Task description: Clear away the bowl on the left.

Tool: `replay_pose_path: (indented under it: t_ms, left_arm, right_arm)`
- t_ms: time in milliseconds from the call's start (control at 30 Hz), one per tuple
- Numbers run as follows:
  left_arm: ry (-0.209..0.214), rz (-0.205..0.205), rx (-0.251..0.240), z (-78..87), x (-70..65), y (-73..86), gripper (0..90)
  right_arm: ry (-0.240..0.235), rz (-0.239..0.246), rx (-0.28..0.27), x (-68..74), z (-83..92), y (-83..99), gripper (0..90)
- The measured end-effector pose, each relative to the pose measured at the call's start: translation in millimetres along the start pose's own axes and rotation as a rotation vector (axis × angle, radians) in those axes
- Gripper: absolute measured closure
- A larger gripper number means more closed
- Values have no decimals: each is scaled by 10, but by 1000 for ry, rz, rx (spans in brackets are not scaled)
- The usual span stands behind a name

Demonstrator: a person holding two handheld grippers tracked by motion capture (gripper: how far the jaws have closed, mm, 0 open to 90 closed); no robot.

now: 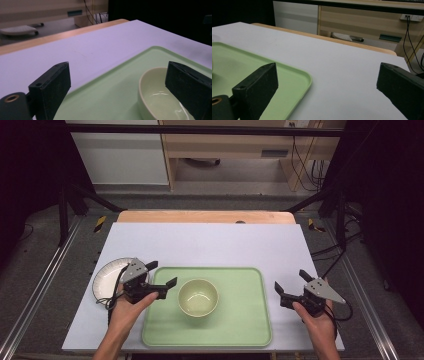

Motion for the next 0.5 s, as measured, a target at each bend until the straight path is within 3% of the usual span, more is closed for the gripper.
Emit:
replay_pose_path:
  t_ms: [100,200,333,500]
  left_arm:
    - [-59,-27,-37,164,107,62,45]
    - [-140,-82,-39,314,226,177,39]
    - [-180,-39,-67,435,357,321,39]
    - [-202,-26,-79,458,437,422,34]
  right_arm:
    - [0,-5,-3,-4,2,-3,37]
    - [-1,-5,2,-4,-1,3,37]
    - [-1,-3,4,2,2,3,36]
    - [3,-5,1,-11,2,-1,35]
Point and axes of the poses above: each handheld gripper's, and its own axes: z roughly backward along the jaws, y roughly out of its underside, x roughly to its left, the point moved 5 cm from there along -z, roughly forward along the jaws, and after that the axes turned 10 degrees about x, right-handed, at the moved point
